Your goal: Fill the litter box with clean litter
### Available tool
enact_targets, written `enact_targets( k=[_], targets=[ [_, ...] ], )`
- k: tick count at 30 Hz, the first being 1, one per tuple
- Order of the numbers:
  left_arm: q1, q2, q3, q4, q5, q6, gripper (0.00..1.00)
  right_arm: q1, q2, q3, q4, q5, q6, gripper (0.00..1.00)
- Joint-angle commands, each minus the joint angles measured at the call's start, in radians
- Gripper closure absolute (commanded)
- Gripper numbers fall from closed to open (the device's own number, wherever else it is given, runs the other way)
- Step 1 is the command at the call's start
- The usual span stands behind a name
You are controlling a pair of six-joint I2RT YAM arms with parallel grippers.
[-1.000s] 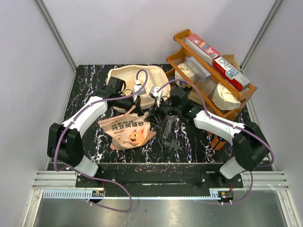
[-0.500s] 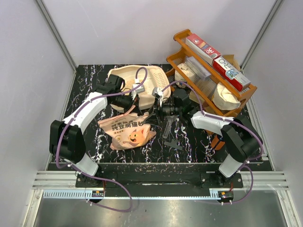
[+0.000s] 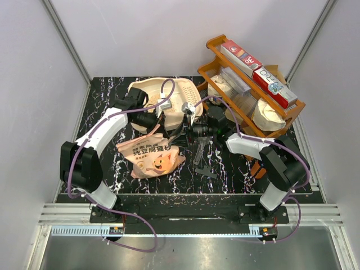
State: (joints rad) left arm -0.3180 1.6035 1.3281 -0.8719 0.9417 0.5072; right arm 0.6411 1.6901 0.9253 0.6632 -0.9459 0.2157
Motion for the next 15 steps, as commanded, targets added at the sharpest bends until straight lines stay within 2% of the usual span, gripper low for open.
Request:
enact_targets(
  k=[1, 9, 10, 13, 15],
  targets=[
    [0.013, 0.021, 0.072, -0.004, 0.042, 0.004, 0.89, 0.0, 0.017, -0.005, 0.073, -0.037, 0.042, 0.49],
    [0.014, 0.044, 0.111, -0.044, 0.045, 0.024, 0.89, 0.008, 0.042, -0.006, 0.088, -0.04, 0.066, 0.56],
    [0.014, 0.044, 0.111, -0.042, 0.042, 0.021, 0.89, 0.008, 0.048, -0.006, 0.104, -0.047, 0.083, 0.63],
    [0.026, 0.045, 0.123, -0.042, 0.032, 0.005, 0.89, 0.008, 0.052, 0.003, 0.099, -0.059, 0.088, 0.66],
    [0.062, 0.049, 0.137, -0.015, 0.022, -0.041, 0.87, 0.008, 0.06, 0.021, 0.082, -0.077, 0.085, 0.77]
  ],
)
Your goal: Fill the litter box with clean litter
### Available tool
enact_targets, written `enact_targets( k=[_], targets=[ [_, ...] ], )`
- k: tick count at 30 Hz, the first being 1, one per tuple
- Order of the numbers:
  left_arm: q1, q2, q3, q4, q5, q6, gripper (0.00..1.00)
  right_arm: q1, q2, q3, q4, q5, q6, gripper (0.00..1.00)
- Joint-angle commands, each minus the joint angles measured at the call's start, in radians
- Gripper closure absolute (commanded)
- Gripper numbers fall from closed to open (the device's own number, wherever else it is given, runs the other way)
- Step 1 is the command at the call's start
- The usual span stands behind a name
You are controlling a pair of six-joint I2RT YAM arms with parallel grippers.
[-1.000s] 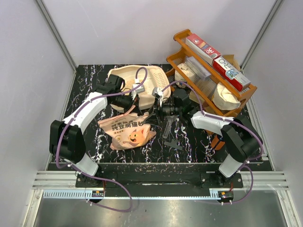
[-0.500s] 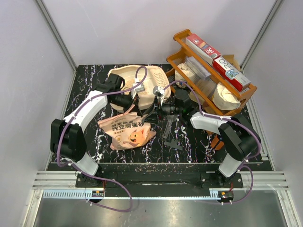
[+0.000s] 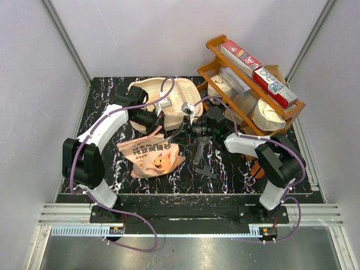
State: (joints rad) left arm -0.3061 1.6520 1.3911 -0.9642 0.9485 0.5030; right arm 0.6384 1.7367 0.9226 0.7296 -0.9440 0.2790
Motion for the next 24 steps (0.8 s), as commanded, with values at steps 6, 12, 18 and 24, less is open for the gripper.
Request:
enact_targets(
  k=[6, 12, 18, 24],
  targets=[
    [0.292, -0.05, 0.167, 0.134, 0.006, -0.145, 0.57, -0.019, 0.023, 0.091, -0.059, -0.071, 0.074, 1.0],
    [0.52, -0.292, -0.018, 0.134, 0.032, -0.112, 0.46, -0.043, 0.064, 0.215, -0.217, -0.128, 0.063, 1.0],
    [0.706, -0.559, -0.317, 0.062, -0.022, 0.012, 0.4, -0.059, 0.087, 0.275, -0.311, -0.116, 0.078, 1.0],
    [0.786, -0.627, -0.408, -0.174, -0.053, 0.267, 0.38, -0.06, 0.106, 0.308, -0.374, -0.116, 0.083, 1.0]
  ],
)
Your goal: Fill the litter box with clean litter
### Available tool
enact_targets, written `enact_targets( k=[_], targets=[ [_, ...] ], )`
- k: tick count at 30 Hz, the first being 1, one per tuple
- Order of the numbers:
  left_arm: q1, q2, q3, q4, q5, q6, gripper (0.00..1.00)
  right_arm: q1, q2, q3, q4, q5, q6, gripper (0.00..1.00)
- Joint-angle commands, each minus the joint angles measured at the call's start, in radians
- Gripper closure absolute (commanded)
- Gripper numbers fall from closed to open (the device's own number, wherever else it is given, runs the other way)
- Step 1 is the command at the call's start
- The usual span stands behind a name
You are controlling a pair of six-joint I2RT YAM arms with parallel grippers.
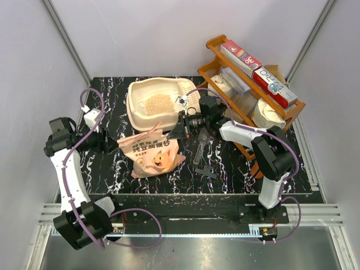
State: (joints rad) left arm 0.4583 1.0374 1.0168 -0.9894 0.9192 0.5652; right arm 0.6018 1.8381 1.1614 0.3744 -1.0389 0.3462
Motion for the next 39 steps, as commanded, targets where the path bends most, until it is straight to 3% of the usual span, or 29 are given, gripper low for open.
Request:
enact_targets(
  k=[1, 7, 13, 16, 18, 20, 23, 31, 34, 39],
  targets=[
    [0.02, -0.016, -0.05, -0.153, -0.025, 0.214, 0.36, -0.023, 0.006, 0.072, -0.028, -0.021, 0.016, 1.0],
    [-0.015, -0.017, -0.023, -0.36, 0.064, 0.473, 0.34, -0.023, 0.015, 0.077, -0.028, -0.016, 0.027, 1.0],
    [-0.01, -0.028, -0.012, -0.342, 0.073, 0.478, 0.33, -0.023, 0.004, 0.064, -0.025, -0.015, 0.022, 1.0],
    [-0.026, -0.022, -0.035, -0.203, 0.205, 0.351, 0.33, -0.023, 0.007, 0.06, -0.014, -0.015, 0.025, 1.0],
    [-0.079, -0.025, -0.075, -0.008, 0.228, 0.149, 0.33, -0.022, 0.012, 0.061, -0.005, -0.021, 0.036, 1.0],
    [-0.16, -0.048, -0.109, 0.201, 0.204, -0.047, 0.34, -0.023, 0.012, 0.063, -0.003, -0.027, 0.036, 1.0],
    [-0.258, -0.076, -0.181, 0.39, 0.132, -0.195, 0.36, -0.022, 0.006, 0.054, 0.004, -0.033, 0.04, 1.0],
    [-0.283, -0.082, -0.238, 0.56, 0.043, -0.421, 0.52, -0.02, 0.004, 0.032, 0.027, -0.033, 0.05, 0.86],
    [-0.277, -0.089, -0.238, 0.574, 0.029, -0.471, 0.56, -0.02, 0.01, 0.037, 0.041, -0.065, 0.068, 1.0],
    [-0.257, -0.047, -0.198, 0.497, -0.034, -0.517, 0.64, -0.06, -0.016, 0.06, -0.027, -0.185, 0.134, 1.0]
  ],
)
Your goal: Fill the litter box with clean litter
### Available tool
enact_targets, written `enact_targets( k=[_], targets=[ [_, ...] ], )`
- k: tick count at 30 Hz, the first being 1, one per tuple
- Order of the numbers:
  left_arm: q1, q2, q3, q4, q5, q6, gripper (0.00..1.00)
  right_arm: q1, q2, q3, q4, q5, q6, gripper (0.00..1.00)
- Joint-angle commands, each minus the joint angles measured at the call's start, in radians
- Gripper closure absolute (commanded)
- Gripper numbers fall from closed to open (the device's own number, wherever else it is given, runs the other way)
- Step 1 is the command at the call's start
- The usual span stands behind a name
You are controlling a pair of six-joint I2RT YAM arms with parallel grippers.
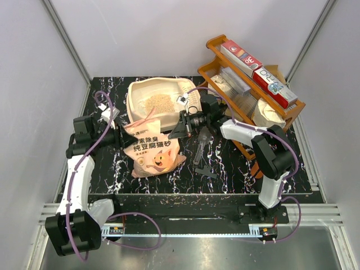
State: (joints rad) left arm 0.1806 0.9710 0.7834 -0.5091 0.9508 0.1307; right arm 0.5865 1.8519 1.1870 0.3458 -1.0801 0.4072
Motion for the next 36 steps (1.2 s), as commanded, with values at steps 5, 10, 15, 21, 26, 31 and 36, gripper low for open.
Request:
enact_targets(
  k=[5, 10, 15, 21, 26, 31, 36],
  targets=[
    [0.03, 0.115, 0.065, -0.031, -0.035, -0.155, 0.79, -0.066, -0.005, 0.124, -0.267, -0.23, 0.07, 1.0],
    [0.034, 0.265, 0.143, -0.124, 0.04, -0.2, 1.0, -0.073, 0.033, 0.142, -0.297, -0.259, 0.189, 1.0],
    [0.083, 0.357, 0.194, -0.227, 0.187, -0.249, 1.0, -0.082, 0.058, 0.145, -0.291, -0.308, 0.33, 1.0],
    [0.14, 0.483, 0.329, -0.557, 0.294, 0.012, 1.0, -0.111, 0.04, 0.129, -0.291, -0.319, 0.395, 1.0],
    [0.138, 0.502, 0.32, -0.543, 0.356, -0.03, 1.0, -0.116, 0.033, 0.141, -0.292, -0.297, 0.389, 1.0],
    [0.102, 0.391, 0.202, -0.263, 0.29, -0.183, 0.69, -0.103, -0.034, 0.083, -0.298, -0.137, 0.225, 0.84],
    [0.059, 0.333, 0.079, 0.071, 0.263, -0.391, 0.6, -0.07, -0.026, 0.04, -0.176, -0.104, 0.228, 0.68]
  ],
)
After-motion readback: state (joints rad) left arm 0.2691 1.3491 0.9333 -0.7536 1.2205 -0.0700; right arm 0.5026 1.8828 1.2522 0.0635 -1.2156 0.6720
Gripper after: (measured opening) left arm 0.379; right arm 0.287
